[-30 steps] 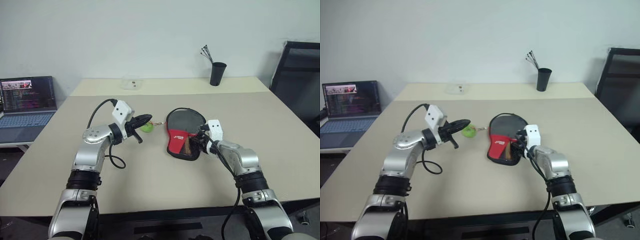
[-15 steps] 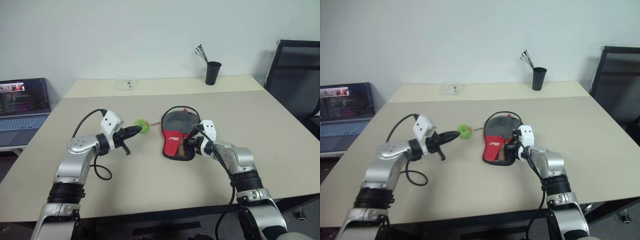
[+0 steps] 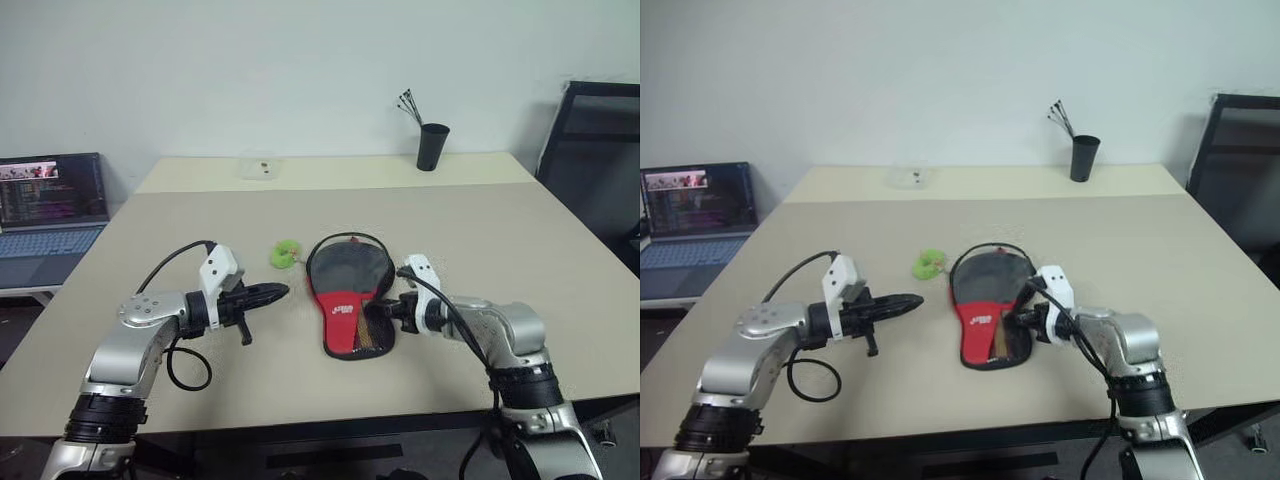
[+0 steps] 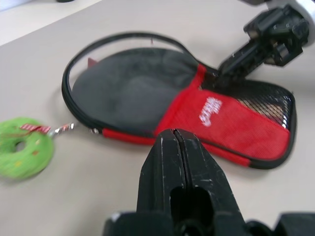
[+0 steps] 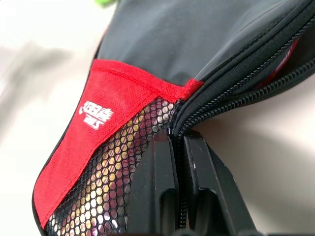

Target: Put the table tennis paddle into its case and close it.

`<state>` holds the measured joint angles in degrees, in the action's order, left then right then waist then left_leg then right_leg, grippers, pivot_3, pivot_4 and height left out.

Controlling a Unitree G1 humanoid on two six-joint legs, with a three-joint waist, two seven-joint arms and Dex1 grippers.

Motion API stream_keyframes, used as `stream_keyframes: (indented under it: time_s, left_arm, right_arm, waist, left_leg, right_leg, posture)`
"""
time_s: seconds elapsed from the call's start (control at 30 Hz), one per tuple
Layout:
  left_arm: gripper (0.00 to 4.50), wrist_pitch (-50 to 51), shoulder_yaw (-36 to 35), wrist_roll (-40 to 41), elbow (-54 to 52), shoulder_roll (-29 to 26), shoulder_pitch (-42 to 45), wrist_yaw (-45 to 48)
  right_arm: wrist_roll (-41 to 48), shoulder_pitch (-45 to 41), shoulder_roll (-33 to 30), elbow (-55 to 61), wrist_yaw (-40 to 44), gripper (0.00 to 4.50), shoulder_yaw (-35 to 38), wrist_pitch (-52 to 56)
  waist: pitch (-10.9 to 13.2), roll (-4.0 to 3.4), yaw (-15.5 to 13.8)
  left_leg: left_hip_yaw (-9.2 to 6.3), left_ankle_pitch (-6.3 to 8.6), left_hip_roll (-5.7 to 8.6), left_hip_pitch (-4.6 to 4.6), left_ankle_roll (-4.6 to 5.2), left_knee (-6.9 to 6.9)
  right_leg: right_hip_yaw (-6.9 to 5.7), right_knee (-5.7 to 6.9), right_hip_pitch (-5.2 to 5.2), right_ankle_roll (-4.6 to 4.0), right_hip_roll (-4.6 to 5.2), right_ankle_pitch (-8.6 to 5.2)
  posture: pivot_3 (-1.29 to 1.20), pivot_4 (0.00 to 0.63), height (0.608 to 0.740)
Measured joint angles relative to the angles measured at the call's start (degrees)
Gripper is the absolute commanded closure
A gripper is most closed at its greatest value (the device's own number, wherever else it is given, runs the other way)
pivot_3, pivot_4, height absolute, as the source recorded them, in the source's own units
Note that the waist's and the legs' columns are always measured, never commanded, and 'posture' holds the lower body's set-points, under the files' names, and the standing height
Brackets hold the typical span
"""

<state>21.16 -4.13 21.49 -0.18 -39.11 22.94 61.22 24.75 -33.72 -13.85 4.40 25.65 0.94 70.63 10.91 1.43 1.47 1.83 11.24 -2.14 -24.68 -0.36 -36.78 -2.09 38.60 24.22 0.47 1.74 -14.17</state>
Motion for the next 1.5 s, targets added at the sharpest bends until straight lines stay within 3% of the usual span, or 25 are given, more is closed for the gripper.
stream_keyframes:
  time_s: [0.23, 0.67, 1.23, 1.5]
  left_arm:
    - [4.5, 0.7, 1.6, 0.3, -0.3, 0.0, 0.2, 1.5]
    - [4.5, 0.0, 2.2, 0.1, 0.1, 0.1, 1.3, 2.0]
    - [4.5, -0.6, 2.2, -0.1, 0.6, 0.1, 1.3, 1.9]
    - [4.5, -1.8, 2.3, -0.3, 1.5, 0.3, 1.5, 1.8]
  right_arm:
    - [2.5, 5.9, -1.9, 8.3, -2.1, 4.48, 3.5, 5.6]
    - [4.7, 8.8, -3.7, 11.8, -3.6, 4.48, 7.0, 8.6]
    - [5.7, 9.7, 8.6, 15.4, -10.4, 4.48, 11.3, 15.5]
    - [5.6, 9.6, 9.5, 16.2, -11.4, 4.48, 11.0, 16.3]
  waist:
    - [0.0, 0.01, 0.0]
    - [0.0, 0.01, -0.3]
    - [0.0, 0.01, 0.2]
    - [0.0, 0.01, 0.2]
  left_leg:
    - [-0.01, 0.0, 0.02, 0.0, 0.0, -0.01]
    - [-0.04, 0.0, 0.12, -0.01, 0.0, -0.01]
    - [-0.02, 0.01, -0.04, 0.0, 0.0, 0.01]
    - [-0.02, 0.01, -0.24, 0.01, -0.01, 0.02]
  right_leg:
    - [0.0, -0.02, -0.02, 0.01, -0.01, -0.01]
    - [-0.01, -0.05, -0.03, 0.02, 0.06, -0.02]
    - [0.0, -0.05, -0.01, 0.01, -0.06, -0.02]
    - [-0.01, -0.05, 0.02, -0.01, -0.26, -0.02]
  posture:
    - [0.0, 0.15, 0.74]
    - [0.0, 0.15, 0.74]
    - [0.0, 0.15, 0.74]
    - [0.0, 0.15, 0.74]
